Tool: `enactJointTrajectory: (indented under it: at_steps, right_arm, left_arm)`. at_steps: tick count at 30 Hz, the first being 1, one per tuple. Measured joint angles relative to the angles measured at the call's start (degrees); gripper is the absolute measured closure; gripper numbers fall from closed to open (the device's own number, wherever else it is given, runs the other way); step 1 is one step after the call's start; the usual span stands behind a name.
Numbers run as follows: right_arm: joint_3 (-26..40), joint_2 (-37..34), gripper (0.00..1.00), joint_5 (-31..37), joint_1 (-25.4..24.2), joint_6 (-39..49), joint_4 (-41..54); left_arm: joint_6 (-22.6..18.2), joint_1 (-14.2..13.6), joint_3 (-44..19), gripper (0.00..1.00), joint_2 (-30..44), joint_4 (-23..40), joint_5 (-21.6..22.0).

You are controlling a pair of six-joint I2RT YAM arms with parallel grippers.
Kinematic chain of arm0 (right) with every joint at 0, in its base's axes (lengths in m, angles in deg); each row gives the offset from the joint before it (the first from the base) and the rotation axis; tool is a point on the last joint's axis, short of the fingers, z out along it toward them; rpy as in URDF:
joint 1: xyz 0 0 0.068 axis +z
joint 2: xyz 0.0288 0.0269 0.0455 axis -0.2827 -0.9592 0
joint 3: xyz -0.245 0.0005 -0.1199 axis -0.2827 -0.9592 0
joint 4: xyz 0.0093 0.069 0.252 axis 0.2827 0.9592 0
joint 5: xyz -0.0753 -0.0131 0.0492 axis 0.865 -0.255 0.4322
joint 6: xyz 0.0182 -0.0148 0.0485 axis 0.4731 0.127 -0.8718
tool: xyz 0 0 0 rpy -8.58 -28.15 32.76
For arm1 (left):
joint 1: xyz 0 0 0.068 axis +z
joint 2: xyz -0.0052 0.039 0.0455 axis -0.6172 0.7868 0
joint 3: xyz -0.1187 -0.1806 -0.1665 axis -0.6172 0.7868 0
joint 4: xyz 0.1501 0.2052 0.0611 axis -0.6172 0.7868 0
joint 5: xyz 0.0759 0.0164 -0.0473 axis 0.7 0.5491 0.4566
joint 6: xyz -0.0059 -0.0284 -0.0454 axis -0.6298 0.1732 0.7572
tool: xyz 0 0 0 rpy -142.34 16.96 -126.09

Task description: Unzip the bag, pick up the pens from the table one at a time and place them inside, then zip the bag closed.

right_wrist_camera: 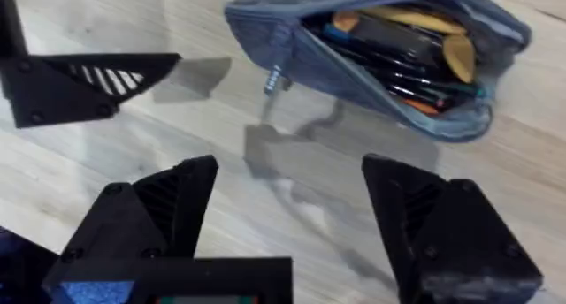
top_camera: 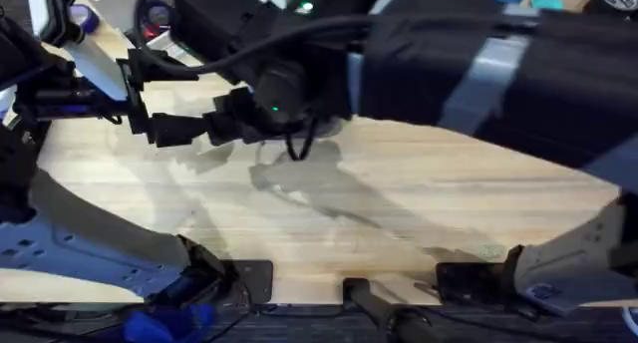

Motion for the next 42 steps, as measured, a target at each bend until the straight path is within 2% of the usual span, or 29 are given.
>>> enactJointTrajectory:
  at_steps: [6, 14, 42]
  right_arm:
    - [3.9, -4.8, 0.005, 0.0, 0.4, 0.0, 0.0]
    - [4.8, -8.5, 0.006, 0.0, 0.4, -0.2, -3.1]
    - [5.0, -13.1, 0.016, 3.9, -0.8, 2.4, -9.8]
  left_arm:
    - [0.0, 0.0, 0.0, 0.007, 0.0, 0.0, 0.0]
    - [0.0, 0.0, 0.0, 0.007, 0.0, 0.0, 0.0]
    - [0.0, 0.0, 0.0, 0.007, 0.0, -0.3, 0.0]
